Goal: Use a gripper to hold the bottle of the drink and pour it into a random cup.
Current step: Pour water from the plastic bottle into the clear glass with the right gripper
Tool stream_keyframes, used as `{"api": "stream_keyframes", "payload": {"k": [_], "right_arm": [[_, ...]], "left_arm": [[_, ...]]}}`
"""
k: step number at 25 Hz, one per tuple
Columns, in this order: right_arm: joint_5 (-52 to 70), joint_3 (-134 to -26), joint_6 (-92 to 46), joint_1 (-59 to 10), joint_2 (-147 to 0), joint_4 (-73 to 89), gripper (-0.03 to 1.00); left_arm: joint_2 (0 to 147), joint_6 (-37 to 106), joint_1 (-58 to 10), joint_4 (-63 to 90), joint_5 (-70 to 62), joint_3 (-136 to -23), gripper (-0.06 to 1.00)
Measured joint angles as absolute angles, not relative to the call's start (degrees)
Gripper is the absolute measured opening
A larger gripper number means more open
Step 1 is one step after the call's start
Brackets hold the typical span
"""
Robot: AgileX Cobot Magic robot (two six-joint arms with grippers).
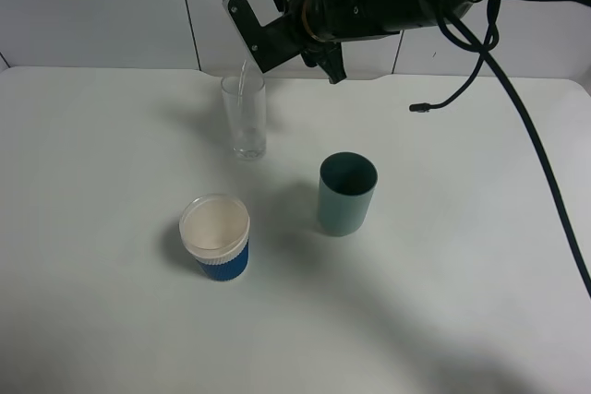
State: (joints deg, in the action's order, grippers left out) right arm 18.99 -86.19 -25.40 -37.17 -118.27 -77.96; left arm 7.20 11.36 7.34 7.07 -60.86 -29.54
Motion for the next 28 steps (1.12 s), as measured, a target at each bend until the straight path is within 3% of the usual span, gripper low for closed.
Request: {"api": "stream_keyframes", "payload": {"k": [28], "right_arm": [[18.99, -86.19, -26.86, -37.32, -118.27, -77.96, 0.56]], "left_arm": [[7.2, 11.36, 7.34, 7.07, -60.86, -29.54, 0.99]]}}
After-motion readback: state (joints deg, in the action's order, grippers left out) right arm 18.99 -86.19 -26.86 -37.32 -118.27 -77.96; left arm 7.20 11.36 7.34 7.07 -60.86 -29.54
